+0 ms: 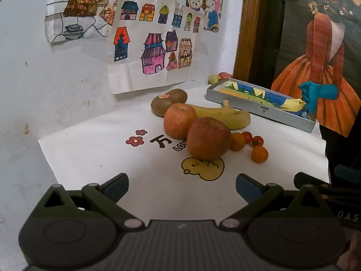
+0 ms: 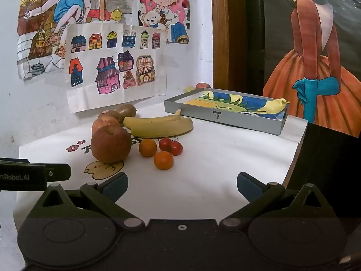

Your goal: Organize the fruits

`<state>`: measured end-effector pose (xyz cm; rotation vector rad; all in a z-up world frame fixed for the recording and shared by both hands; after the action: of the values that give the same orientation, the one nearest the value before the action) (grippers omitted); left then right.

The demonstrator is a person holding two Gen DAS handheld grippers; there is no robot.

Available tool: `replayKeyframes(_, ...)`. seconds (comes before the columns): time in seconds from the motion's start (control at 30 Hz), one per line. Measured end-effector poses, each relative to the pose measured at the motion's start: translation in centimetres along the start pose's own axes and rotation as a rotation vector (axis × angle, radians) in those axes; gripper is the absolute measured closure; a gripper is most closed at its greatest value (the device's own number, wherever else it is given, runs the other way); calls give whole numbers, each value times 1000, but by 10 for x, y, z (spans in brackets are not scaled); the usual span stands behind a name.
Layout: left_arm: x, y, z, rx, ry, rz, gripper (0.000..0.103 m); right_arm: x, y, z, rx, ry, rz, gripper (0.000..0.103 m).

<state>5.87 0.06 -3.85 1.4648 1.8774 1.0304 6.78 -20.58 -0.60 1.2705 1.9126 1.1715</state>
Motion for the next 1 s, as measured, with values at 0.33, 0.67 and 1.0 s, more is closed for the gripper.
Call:
replayKeyframes(0.33,0,0,0,-2,7,7,0,0,1,0,0,3,4,1)
replayKeyframes(0.67,0,1,1,2,14,17,0,0,4,-2,-12,10,-3,1)
replayKeyframes(1.0,-1,0,1,2,16,16,0,0,5,-3,-13,10,-3,1)
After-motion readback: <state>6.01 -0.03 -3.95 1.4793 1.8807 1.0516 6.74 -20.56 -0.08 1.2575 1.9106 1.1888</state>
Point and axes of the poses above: each gripper's, at about its wrist camera, not at the fingertips, and z roughly the way its jaws point, x to its left, y to its top, the point moved 7 cm from there along z, roughly the way its jaws point, and after that the axes turned 14 degrees about y, right-handed, at the moved point
